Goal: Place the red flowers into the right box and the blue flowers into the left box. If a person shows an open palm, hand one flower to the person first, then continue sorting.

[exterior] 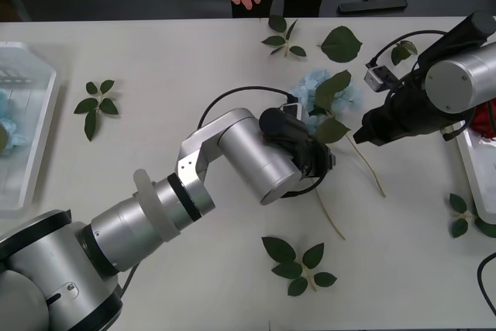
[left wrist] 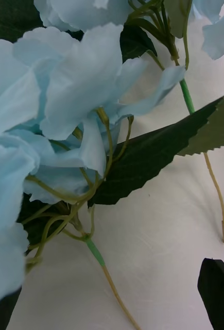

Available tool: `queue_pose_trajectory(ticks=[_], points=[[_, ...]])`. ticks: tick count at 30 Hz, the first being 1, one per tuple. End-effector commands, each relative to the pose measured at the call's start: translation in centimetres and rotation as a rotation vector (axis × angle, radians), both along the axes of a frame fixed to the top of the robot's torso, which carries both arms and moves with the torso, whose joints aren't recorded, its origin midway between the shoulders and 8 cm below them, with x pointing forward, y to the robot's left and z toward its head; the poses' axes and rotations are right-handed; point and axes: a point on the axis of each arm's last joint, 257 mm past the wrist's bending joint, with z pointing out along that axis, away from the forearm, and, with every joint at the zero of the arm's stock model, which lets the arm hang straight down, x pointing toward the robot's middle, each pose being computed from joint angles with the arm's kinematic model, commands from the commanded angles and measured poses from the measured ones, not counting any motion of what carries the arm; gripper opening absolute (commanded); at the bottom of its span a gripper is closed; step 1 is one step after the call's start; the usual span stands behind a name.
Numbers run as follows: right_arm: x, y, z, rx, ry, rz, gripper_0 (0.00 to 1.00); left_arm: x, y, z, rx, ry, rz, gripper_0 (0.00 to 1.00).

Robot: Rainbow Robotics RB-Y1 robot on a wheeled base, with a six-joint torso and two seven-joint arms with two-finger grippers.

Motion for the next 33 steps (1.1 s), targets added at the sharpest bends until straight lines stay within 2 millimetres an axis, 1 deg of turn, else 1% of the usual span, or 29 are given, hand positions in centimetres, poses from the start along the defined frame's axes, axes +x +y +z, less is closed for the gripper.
queue_pose_trajectory(ticks=[1,6,10,14,18,22,28,33], points=[[1.1,1.9,0.0,0.016,-0.019,-0.022,0.83,0.5,-3.0,1.9,-0.001,-0.086,-0.064,1.0],[1.9,1.7,-0.5,0.005,-0.033,-0.03,0.83,0.9,-2.7,1.9,0.016,-0.106,-0.064,1.0],[2.2,1.9,-1.0,-0.016,-0.034,-0.021,0.83,1.2,-2.3,1.8,0.031,-0.119,-0.062,1.0],[2.9,3.2,-1.3,0.004,-0.043,-0.012,0.83,1.2,-2.4,1.9,0.03,-0.122,-0.064,1.0],[3.5,4.9,-1.3,0.033,-0.051,-0.01,0.83,1.2,-2.4,1.9,0.03,-0.122,-0.064,1.0],[4.1,6.1,-1.1,0.036,-0.054,-0.007,0.83,1.2,-2.4,1.9,0.03,-0.122,-0.064,1.0],[4.9,7.1,-1.5,0.031,-0.065,-0.006,0.83,1.2,-2.4,1.9,0.03,-0.122,-0.064,1.0],[5.6,7.4,-1.8,0.03,-0.07,-0.007,0.83,1.2,-2.4,1.9,0.03,-0.122,-0.064,1.0]])
